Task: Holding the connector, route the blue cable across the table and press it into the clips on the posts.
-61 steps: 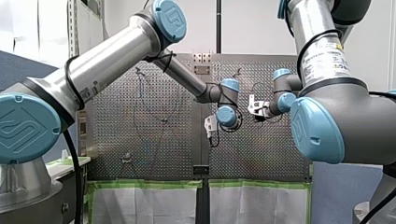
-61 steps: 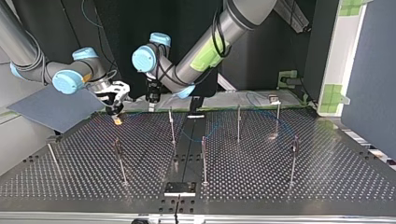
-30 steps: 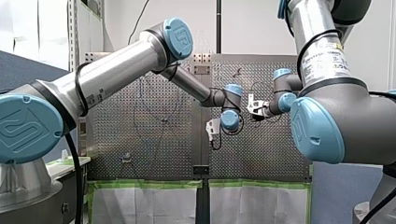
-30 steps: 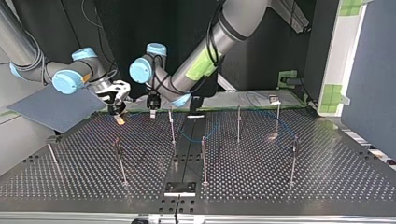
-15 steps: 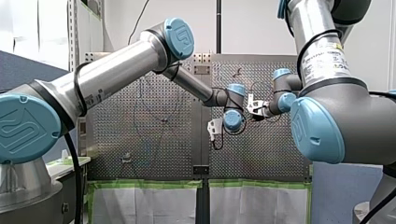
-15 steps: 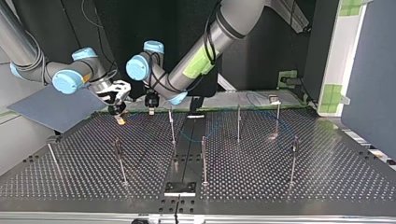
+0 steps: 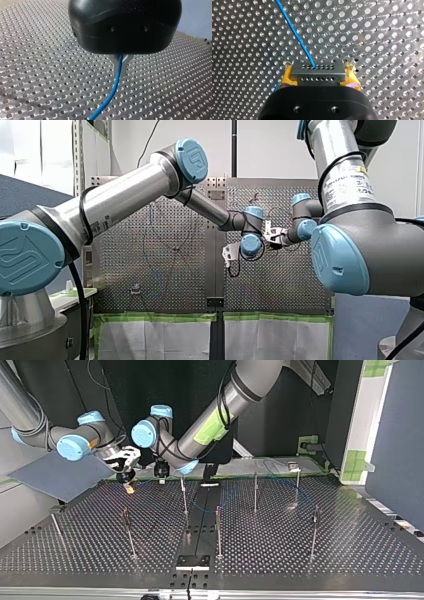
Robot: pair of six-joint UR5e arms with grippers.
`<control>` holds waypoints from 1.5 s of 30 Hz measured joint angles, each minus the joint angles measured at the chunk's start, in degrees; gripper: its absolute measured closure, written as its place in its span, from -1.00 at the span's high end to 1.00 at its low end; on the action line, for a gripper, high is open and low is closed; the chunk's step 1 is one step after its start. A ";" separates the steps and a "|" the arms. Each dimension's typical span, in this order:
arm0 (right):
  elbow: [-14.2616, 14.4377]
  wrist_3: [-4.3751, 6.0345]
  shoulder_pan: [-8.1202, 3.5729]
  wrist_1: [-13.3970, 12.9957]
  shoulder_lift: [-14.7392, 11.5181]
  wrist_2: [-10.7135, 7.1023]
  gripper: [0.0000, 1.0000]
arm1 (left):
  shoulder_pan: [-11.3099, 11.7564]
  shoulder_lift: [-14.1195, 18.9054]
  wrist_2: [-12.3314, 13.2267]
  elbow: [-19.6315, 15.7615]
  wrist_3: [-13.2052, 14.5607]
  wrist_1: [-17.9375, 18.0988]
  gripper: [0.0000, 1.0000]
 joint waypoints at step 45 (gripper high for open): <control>-4.11 13.71 -0.17 3.10 -19.61 1.68 -1.00 | -3.30 13.66 -6.11 0.45 1.28 -2.08 -1.00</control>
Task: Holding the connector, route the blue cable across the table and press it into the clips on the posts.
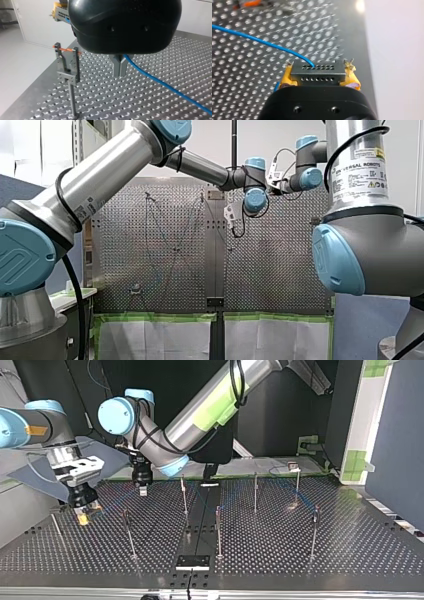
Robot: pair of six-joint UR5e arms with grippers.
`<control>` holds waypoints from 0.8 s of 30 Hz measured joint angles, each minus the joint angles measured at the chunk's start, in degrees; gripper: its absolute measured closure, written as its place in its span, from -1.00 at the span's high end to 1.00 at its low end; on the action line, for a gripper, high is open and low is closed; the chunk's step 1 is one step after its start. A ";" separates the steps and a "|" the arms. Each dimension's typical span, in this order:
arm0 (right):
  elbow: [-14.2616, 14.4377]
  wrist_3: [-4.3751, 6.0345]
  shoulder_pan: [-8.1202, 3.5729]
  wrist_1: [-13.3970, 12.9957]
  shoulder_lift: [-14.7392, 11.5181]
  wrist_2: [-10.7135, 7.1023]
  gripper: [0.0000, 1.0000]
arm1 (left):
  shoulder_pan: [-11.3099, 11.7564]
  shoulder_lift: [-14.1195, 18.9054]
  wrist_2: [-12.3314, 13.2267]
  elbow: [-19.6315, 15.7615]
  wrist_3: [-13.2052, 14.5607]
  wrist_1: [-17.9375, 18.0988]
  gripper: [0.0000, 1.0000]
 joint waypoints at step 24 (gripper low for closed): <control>0.05 -0.94 -0.11 -0.21 0.61 -1.15 -1.00 | 6.06 0.00 6.28 1.71 0.15 4.82 -1.00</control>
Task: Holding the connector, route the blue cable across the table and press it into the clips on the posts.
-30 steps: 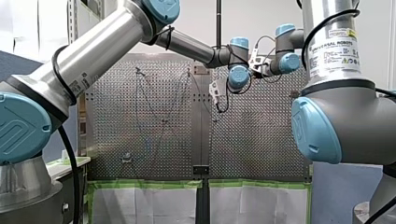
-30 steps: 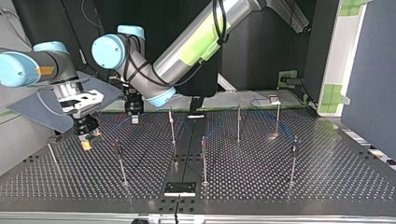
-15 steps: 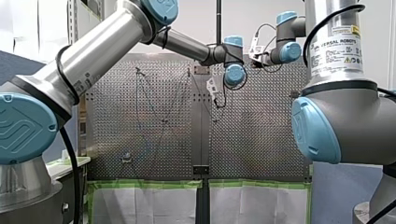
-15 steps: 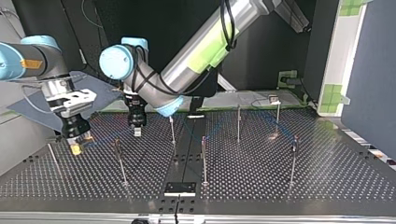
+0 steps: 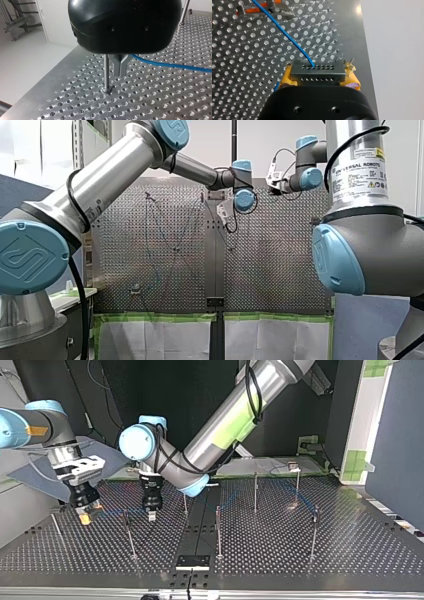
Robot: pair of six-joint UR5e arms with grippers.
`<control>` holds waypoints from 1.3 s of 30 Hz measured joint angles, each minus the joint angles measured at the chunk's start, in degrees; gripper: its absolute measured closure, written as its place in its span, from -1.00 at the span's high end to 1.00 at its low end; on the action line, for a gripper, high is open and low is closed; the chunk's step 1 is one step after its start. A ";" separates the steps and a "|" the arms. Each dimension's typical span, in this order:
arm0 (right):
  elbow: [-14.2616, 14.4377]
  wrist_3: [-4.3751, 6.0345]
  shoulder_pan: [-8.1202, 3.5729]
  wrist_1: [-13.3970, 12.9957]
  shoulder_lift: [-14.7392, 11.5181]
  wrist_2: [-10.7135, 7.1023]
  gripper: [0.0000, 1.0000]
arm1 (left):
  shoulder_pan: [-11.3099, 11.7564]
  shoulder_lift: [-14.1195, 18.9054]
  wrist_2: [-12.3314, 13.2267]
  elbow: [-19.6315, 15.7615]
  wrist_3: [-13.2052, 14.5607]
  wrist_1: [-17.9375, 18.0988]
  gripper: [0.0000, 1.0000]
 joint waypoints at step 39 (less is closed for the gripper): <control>-1.14 -0.01 -1.71 -1.06 1.98 -1.49 -1.00 | 1.45 0.05 6.66 0.03 -0.38 -7.26 1.00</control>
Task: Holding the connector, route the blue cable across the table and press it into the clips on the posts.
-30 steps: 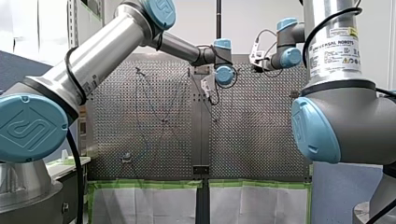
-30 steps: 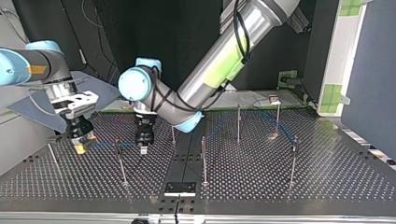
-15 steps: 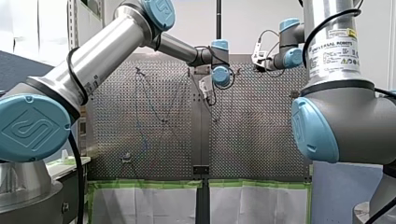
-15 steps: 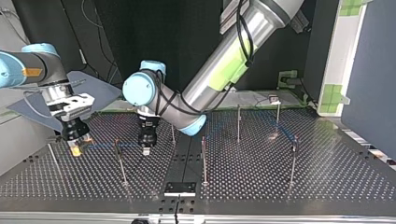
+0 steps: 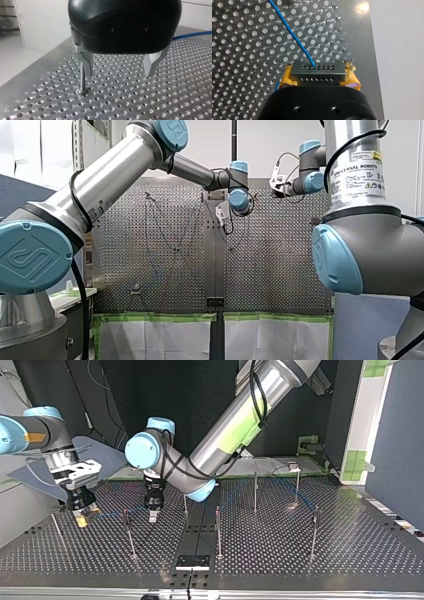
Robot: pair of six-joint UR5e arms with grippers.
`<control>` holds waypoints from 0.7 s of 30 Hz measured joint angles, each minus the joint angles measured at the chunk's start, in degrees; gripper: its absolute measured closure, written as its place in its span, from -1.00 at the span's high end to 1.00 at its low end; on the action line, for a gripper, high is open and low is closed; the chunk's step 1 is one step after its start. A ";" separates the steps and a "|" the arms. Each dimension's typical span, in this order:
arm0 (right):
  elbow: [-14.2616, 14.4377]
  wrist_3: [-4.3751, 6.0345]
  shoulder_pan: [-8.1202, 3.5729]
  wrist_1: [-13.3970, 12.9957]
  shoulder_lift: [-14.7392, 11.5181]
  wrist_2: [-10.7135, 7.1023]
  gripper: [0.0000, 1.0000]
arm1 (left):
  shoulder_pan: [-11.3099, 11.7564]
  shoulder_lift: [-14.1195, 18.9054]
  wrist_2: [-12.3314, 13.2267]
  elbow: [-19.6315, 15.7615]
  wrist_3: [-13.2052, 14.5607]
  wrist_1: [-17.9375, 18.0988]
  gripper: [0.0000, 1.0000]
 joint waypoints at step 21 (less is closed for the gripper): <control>0.05 0.00 0.00 0.09 0.07 -0.07 -1.00 | -4.78 3.29 -2.21 -0.87 0.34 -8.65 1.00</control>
